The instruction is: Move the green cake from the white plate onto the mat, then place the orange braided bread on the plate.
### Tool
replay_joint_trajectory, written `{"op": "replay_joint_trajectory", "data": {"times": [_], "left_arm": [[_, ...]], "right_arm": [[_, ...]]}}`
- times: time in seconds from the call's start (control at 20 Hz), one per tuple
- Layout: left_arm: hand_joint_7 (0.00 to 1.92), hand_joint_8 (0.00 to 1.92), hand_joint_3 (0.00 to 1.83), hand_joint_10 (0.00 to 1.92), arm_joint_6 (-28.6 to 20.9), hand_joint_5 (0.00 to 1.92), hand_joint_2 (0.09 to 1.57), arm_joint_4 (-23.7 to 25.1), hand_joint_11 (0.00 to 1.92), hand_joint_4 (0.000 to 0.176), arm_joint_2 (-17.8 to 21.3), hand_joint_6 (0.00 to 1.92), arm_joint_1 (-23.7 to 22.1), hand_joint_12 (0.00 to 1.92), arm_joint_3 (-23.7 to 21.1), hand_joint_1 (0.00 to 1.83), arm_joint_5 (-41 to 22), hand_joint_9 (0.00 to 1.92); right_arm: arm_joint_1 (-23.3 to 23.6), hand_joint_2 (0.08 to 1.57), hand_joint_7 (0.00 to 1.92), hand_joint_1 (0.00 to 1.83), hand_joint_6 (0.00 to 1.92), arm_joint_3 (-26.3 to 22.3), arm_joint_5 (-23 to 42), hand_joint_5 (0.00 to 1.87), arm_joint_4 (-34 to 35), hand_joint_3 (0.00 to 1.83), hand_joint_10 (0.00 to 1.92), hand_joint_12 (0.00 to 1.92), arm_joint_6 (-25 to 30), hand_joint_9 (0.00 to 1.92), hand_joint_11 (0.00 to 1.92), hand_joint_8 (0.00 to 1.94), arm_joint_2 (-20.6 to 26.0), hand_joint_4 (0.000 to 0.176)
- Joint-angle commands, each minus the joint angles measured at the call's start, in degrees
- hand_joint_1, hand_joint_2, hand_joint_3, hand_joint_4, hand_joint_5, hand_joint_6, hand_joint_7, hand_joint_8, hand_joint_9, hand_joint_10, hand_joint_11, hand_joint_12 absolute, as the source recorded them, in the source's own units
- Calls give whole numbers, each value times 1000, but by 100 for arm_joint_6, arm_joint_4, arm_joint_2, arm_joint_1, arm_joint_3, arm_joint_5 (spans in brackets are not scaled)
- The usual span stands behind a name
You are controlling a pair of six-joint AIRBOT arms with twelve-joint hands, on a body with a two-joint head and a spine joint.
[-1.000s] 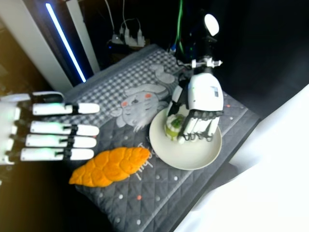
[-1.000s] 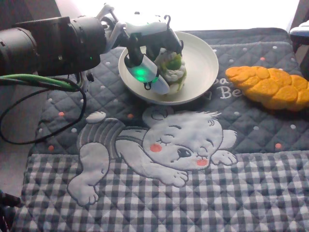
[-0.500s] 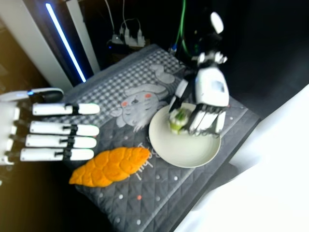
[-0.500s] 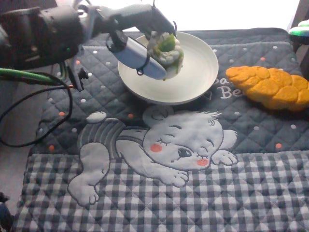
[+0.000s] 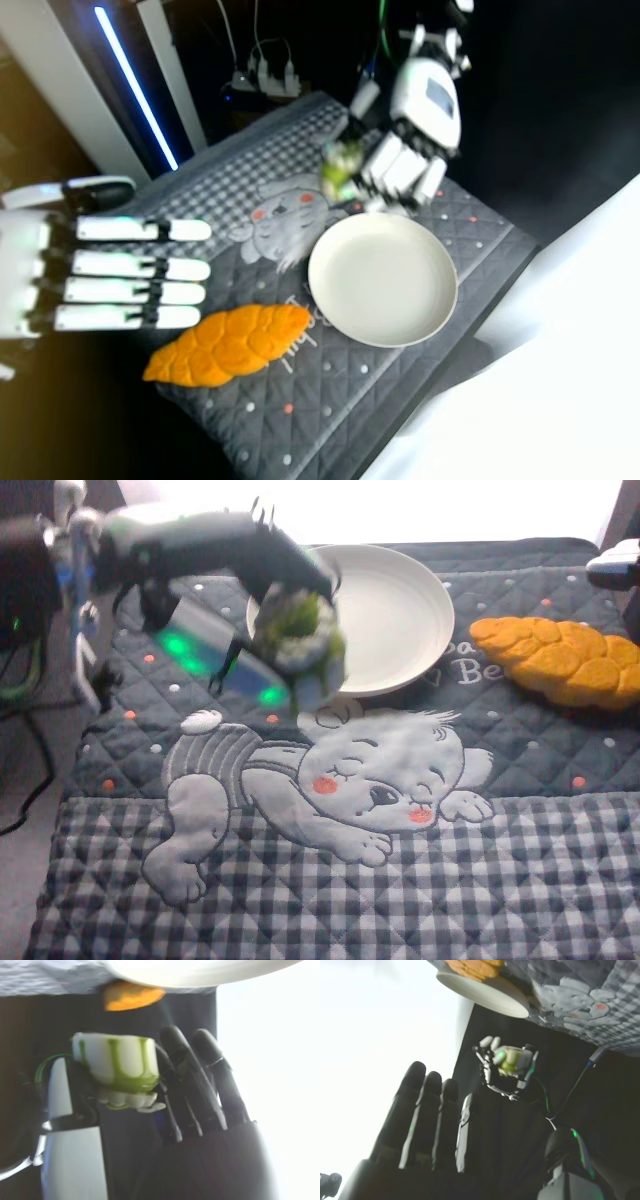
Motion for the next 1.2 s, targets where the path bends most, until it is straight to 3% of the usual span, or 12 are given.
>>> {"op": "replay_joint_trajectory", "data": {"times": [0.0,0.05,0.3,0.55,0.6,0.65,0.7,0.8,0.9,0.95,1.05,1.15], "left_arm": [[1047,1041,11,474,-19,1122,1068,-336,682,0,67,615,34,1306,-93,1252,-511,1046],[1042,1070,0,744,-14,1170,1068,-310,650,0,94,515,125,1338,-152,1258,-521,929],[1023,1018,0,940,-371,1238,1056,391,565,0,64,465,318,1532,-264,1251,-294,826],[993,986,2,627,-722,1127,1080,753,437,23,-43,728,512,1356,-213,1229,-227,858],[958,1027,4,567,-721,1061,1098,753,437,30,-44,847,517,1313,-213,1218,-222,822],[859,530,0,473,-721,898,989,749,420,0,-44,409,522,1261,-216,1152,-229,771],[802,207,2,344,-720,804,912,740,374,0,-44,151,528,1219,-217,1154,-246,723],[411,8,0,78,-721,373,798,715,27,0,-38,5,533,1159,-223,1028,-267,433],[316,2,0,13,-732,244,758,757,0,61,-12,3,525,950,-271,984,-308,333],[233,4,0,3,-734,183,738,761,0,104,-13,4,499,675,-278,990,-358,236],[196,6,0,7,-734,157,740,763,0,115,-13,4,456,545,-298,986,-427,195],[164,0,0,0,-742,118,744,763,15,155,-1,2,406,411,-340,961,-512,170]], "right_arm": [[60,919,378,360,0,14,692,360,287,42,0,166,42,330,258,0,61,76],[60,940,336,395,0,14,690,346,287,48,0,153,42,278,233,0,61,107],[60,921,351,405,5,14,686,346,286,32,5,142,42,290,217,6,55,128],[60,930,346,370,1,18,672,328,284,29,8,137,42,307,224,1,36,129],[60,913,340,392,5,20,672,337,284,20,2,135,42,289,226,0,36,144],[60,908,343,390,3,23,672,335,283,17,5,134,42,297,230,2,36,146],[60,917,340,379,1,27,670,331,283,19,3,132,42,294,235,1,36,143],[60,898,332,472,0,30,658,328,284,9,2,120,42,295,224,0,34,142],[60,903,290,556,0,69,631,258,285,9,0,114,41,258,229,0,32,159],[61,848,236,642,0,84,621,229,287,0,0,104,40,224,232,0,35,156],[63,826,233,653,0,116,612,233,299,0,0,72,37,221,238,0,39,152],[70,780,239,652,1,177,580,237,373,0,2,41,34,228,196,2,40,170]]}}
